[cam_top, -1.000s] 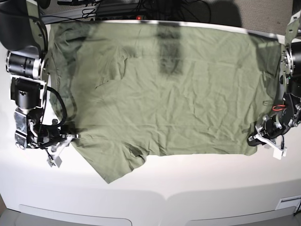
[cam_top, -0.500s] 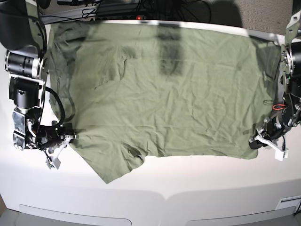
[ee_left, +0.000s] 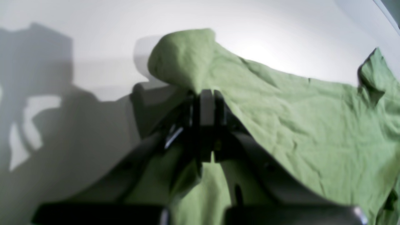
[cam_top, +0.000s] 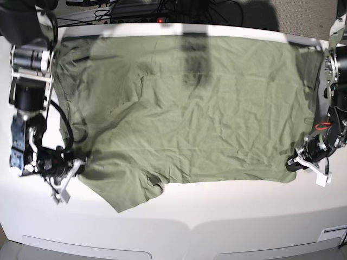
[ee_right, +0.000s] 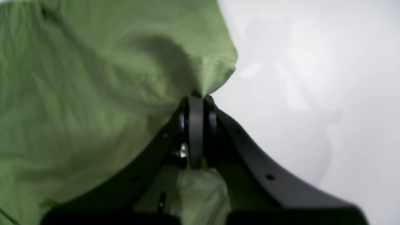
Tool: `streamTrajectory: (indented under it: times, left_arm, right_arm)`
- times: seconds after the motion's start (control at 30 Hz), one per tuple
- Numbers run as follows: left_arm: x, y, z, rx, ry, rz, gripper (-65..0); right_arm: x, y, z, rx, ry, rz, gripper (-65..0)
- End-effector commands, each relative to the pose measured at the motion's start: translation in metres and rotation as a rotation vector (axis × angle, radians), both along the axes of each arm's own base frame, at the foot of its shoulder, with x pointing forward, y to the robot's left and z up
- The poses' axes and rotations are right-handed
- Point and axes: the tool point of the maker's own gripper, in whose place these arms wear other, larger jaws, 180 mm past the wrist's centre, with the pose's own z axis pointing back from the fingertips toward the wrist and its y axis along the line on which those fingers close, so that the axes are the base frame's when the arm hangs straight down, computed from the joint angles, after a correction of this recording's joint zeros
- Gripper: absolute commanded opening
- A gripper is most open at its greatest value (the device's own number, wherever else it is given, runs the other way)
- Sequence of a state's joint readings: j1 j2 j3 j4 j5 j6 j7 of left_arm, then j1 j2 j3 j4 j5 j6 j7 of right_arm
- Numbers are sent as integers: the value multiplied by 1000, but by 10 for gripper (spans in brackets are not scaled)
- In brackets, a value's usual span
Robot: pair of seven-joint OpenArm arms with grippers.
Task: Fold the T-shirt properly
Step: 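Lift the hem with both grippers and fold it over toward the collar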
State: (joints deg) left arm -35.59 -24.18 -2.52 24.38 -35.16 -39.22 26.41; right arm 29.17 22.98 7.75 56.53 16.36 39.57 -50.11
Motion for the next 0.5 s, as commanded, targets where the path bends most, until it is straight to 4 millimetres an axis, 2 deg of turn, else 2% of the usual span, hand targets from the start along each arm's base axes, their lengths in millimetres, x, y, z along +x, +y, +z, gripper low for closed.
streamTrajectory:
  times: [0.0, 0.17, 0.3, 0.47]
  left_arm:
    - [19, 7, 33, 10, -94, -5, -650]
    - [9, 0, 48, 89, -115, -108, -650]
    - [-9, 0, 55, 96, -120, -153, -650]
    - [-29, 12, 65, 140, -124, -193, -650]
  right_arm:
    - [10, -3, 21, -13, -64, 12, -650]
    - [-13, 4, 13, -51, -74, 53, -650]
    - [-23, 9, 22, -91, -114, 90, -650]
    - [-39, 8, 33, -157, -140, 131, -650]
